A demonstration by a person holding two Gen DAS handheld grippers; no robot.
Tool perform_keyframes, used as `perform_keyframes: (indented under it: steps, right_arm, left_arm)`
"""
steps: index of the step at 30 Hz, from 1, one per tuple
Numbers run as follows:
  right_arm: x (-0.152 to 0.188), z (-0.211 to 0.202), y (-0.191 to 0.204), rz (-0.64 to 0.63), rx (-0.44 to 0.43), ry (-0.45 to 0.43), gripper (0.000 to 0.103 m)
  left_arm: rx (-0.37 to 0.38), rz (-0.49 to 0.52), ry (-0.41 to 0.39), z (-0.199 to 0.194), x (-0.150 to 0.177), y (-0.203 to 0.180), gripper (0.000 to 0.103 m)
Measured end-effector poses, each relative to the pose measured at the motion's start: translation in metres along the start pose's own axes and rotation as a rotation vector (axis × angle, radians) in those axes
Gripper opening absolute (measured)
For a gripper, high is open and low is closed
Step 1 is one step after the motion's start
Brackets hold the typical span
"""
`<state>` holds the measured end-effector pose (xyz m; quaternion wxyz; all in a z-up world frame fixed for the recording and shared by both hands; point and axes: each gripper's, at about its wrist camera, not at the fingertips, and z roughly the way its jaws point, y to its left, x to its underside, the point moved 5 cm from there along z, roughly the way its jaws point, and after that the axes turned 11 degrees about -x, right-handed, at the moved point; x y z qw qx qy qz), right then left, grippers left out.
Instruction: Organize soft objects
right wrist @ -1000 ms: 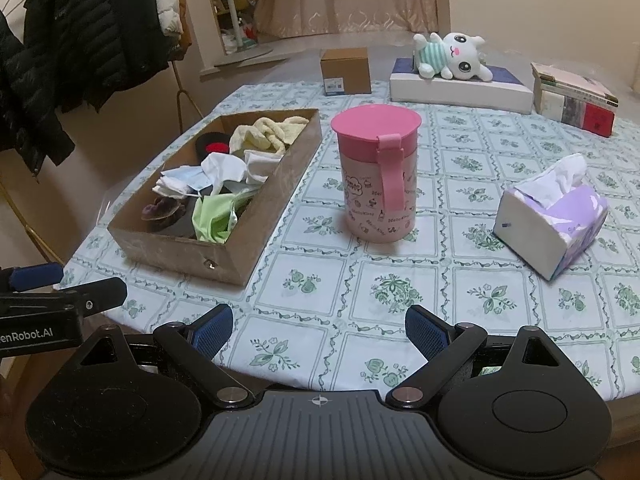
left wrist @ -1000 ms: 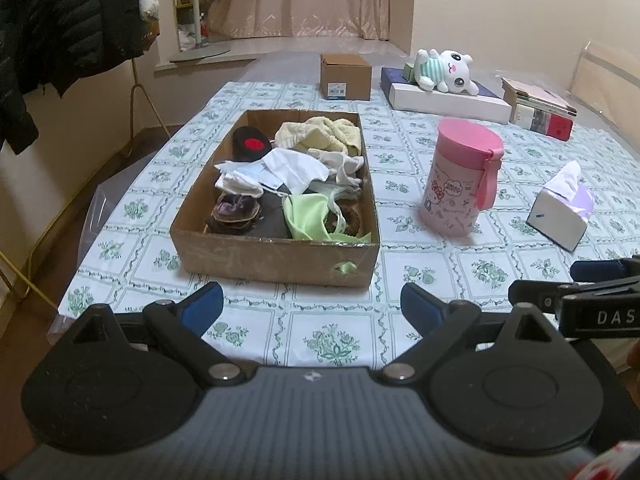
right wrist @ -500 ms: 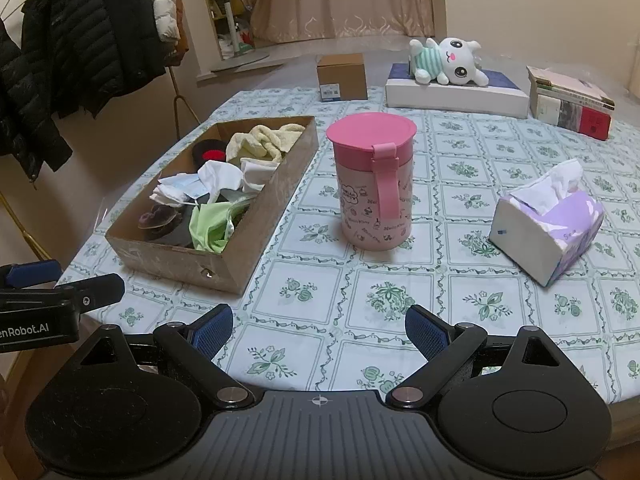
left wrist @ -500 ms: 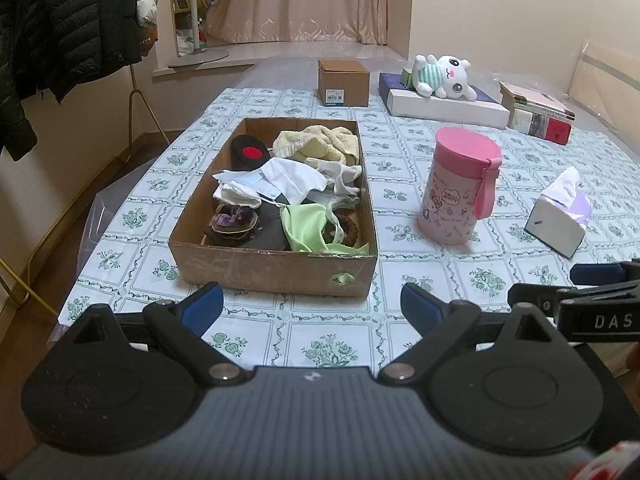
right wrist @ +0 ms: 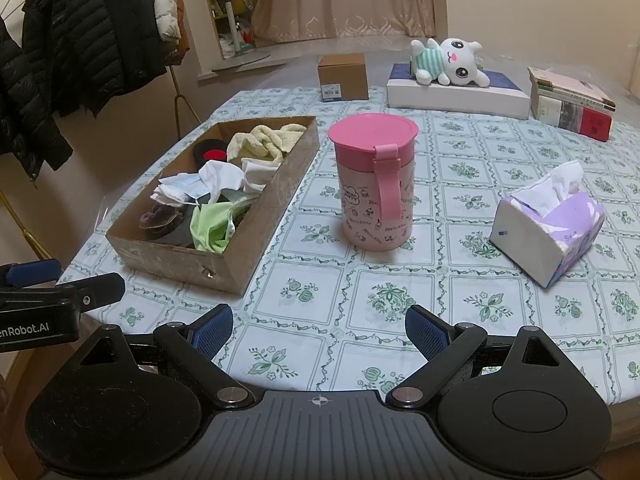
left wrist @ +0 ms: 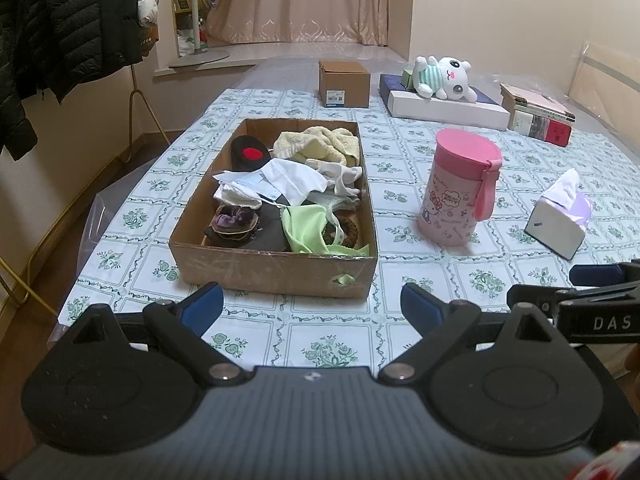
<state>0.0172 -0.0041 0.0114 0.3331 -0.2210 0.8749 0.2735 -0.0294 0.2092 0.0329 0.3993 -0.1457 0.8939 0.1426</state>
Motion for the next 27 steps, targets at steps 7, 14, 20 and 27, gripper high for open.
perform_keyframes:
  steps: [7,14,20,27]
  right_arm:
    - [-0.0001,-0.0002,0.0001,0.0,-0.001,0.0,0.093]
    - [-0.0013,-0.0007,0.0011,0.0,-0.002,-0.002,0.093]
    - [-0.0014,-0.0017,0.0011,-0.001,-0.002,-0.004,0.093]
    - [-0.0014,-0.0018,0.0016,-0.001,-0.002,-0.004,0.093]
  left_arm:
    - [0.0,0.0,-0.003,-0.0009,-0.0011,0.0004,0.095]
    - [0.0,0.0,-0.005,-0.0023,-0.0014,0.0,0.095]
    - [0.0,0.0,-0.006,-0.0027,-0.0015,0.0005,0.095]
    - [0.001,-0.001,-0.005,-0.0027,-0.0014,0.0007,0.095]
